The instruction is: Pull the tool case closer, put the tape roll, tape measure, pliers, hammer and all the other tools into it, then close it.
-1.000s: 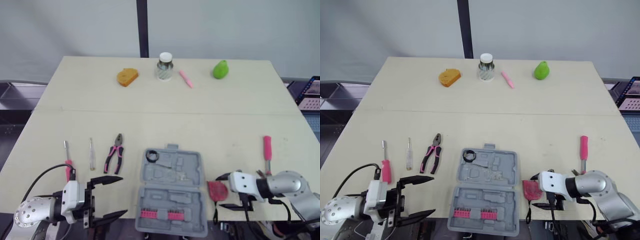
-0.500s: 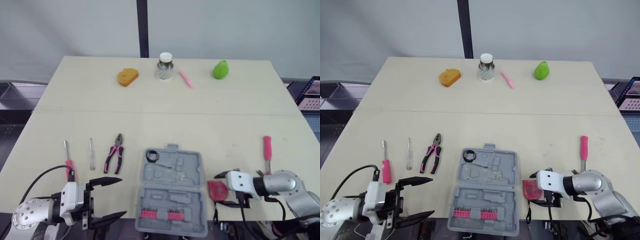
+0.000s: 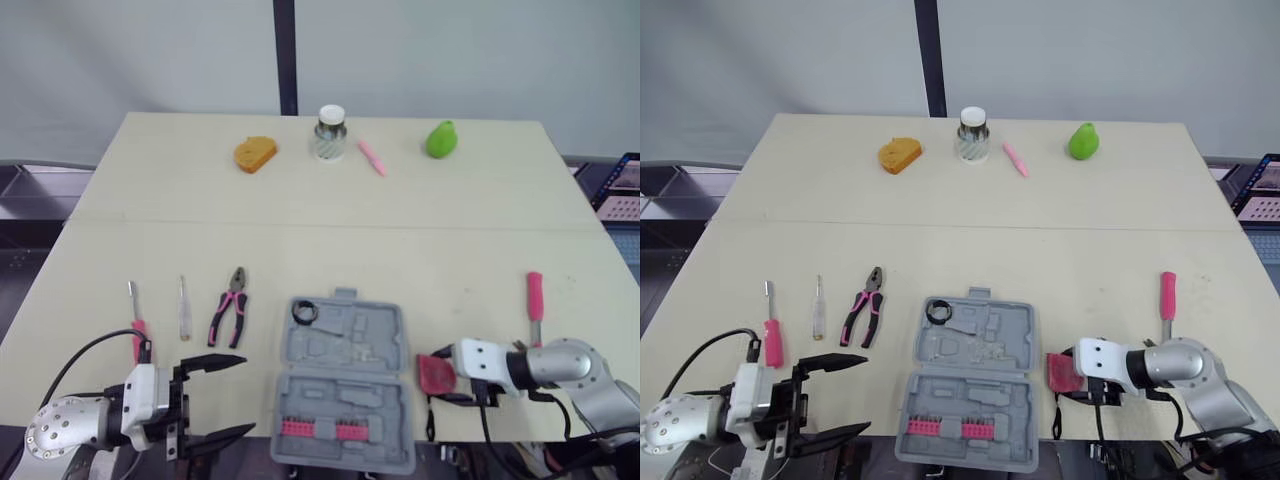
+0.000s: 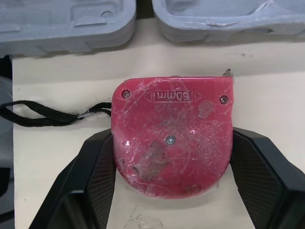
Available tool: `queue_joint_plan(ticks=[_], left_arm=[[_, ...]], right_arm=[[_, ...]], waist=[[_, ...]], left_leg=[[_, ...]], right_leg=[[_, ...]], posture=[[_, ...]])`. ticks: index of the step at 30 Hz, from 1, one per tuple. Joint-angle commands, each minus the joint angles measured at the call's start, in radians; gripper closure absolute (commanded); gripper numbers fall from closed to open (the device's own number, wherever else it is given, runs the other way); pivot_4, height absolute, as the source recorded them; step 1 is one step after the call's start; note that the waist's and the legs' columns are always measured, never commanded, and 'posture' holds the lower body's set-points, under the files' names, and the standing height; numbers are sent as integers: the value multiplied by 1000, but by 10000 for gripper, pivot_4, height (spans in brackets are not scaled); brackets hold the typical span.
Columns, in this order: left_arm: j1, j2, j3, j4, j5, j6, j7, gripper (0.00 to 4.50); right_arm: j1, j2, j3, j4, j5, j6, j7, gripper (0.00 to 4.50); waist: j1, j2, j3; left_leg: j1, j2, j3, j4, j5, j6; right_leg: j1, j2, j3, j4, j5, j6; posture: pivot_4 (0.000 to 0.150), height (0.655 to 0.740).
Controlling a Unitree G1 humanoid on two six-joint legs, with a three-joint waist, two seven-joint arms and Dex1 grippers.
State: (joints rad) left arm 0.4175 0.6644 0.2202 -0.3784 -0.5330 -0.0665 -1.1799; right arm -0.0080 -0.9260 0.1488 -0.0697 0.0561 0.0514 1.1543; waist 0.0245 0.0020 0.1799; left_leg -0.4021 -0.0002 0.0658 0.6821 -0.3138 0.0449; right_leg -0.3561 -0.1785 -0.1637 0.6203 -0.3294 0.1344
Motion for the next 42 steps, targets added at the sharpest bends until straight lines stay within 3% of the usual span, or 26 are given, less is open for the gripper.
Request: queue_joint_plan(ticks=[1,6,11,22,28,42], left_arm=[[-26,-4,-12,3,4,-5,12,0],[-82,-13,-19,39,17,-2,36,0],[-84,-14,-10,45,19,-1,48,0],[-95,-18,-21,44,41,3,95,0],[-101,-6,-20,35,43,17,109,0],[-93,4,-14,5,42,41,123,0]], right_arm=[[-63,-46,-42,-103,44,148,26,15355],[-222,-120,4,-225,62,446,81,15355],[-469,-152,146,-309,0,674,131,15355],[-878,-22,534,-425,-84,1076,154,15355],[-949,48,644,-389,-86,1154,100,15355],[-978,140,781,-284,-95,1139,-1,15355]], waist=[[0,0,0],[-3,2,0],[-5,2,1],[-17,2,1],[-29,3,1],[-29,3,1]], left_leg=[[0,0,0,0,0,0],[0,0,0,0,0,0],[-1,1,0,0,0,-1],[-2,0,-1,0,0,-1],[-2,-1,-1,0,0,-1],[-2,-1,-1,0,0,-1]], right_leg=[[0,0,0,0,0,0],[-1,0,0,0,0,0],[-2,0,0,0,0,0],[-4,-1,1,2,0,0],[-4,-1,0,3,0,0],[-5,-1,1,5,0,0]], posture=[[1500,6950],[1500,6950],[1500,6950],[1500,6950],[1500,6950],[1500,6950]])
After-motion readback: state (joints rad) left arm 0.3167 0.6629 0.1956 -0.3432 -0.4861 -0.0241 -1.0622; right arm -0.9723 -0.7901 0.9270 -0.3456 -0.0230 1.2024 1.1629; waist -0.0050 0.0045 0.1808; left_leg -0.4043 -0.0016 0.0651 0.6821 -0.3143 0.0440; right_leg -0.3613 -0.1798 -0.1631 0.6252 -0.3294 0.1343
